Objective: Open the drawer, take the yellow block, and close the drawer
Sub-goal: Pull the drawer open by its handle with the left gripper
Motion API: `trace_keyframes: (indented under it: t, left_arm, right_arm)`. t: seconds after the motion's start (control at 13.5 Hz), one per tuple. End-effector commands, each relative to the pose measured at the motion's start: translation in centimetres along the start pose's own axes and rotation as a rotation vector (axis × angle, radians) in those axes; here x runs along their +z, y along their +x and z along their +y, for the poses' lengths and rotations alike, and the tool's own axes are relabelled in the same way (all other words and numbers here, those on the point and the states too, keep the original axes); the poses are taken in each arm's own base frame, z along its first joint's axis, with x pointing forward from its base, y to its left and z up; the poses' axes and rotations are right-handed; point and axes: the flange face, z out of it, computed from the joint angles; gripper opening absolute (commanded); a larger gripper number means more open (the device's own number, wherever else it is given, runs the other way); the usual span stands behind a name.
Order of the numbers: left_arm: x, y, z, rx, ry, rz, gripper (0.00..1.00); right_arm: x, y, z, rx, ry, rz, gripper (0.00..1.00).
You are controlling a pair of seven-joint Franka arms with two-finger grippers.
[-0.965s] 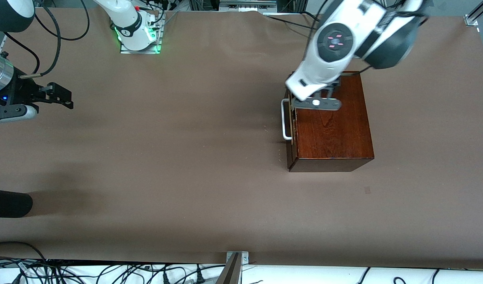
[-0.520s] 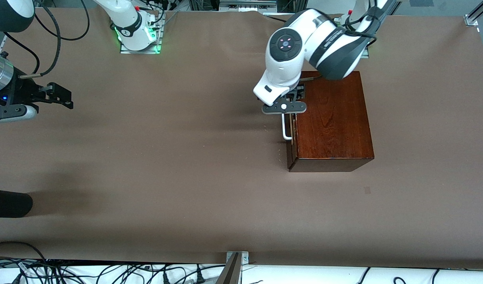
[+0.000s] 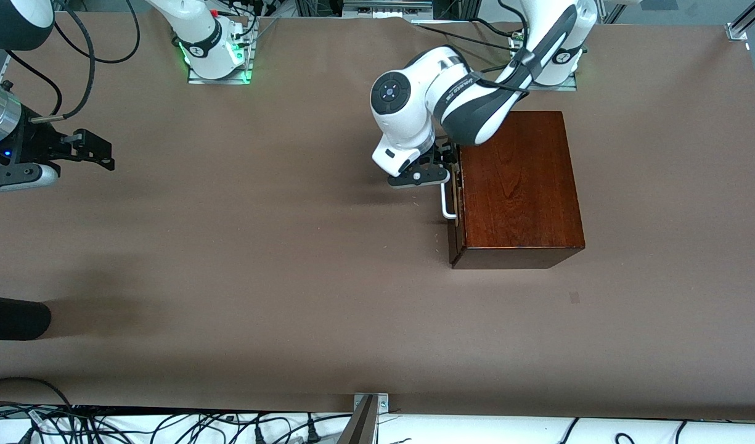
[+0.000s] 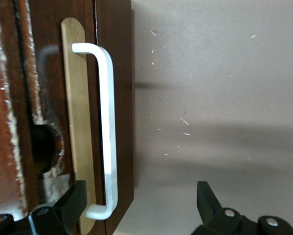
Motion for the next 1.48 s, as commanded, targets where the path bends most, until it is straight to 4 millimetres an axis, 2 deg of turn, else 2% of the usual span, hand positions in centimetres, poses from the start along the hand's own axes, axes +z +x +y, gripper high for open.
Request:
trace_keyframes:
  t: [0.0, 0.15, 0.45, 0.74, 1.04, 1.41]
  left_arm:
    - [1.1, 0.4, 0.2, -0.002, 0.041, 0.025, 1.00]
    - [2.5, 0.6, 0.5, -0.021, 0.057, 0.019, 1.00]
    - [3.4, 0.8, 0.8, -0.019, 0.058, 0.017, 1.00]
    - [4.3, 0.3, 2.7, 0.007, 0.020, 0.032, 1.00]
    - [4.3, -0.3, 5.0, 0.034, -0.057, 0.069, 1.00]
    - [3.1, 0.2, 6.3, 0.035, -0.161, 0.115, 1.00]
  right_arm:
    - [-0.4, -0.1, 0.1, 0.007, 0.002, -0.002, 1.00]
    - [-0.5, -0.2, 0.1, 0.005, 0.002, 0.000, 1.00]
    - [-0.4, -0.1, 0.1, 0.005, 0.002, -0.002, 1.00]
    - [-0.5, -0.2, 0.1, 0.005, 0.002, 0.000, 1.00]
    - [-0.4, -0.1, 0.1, 0.004, 0.002, -0.002, 1.00]
    - [-0.4, -0.1, 0.1, 0.007, 0.000, -0.002, 1.00]
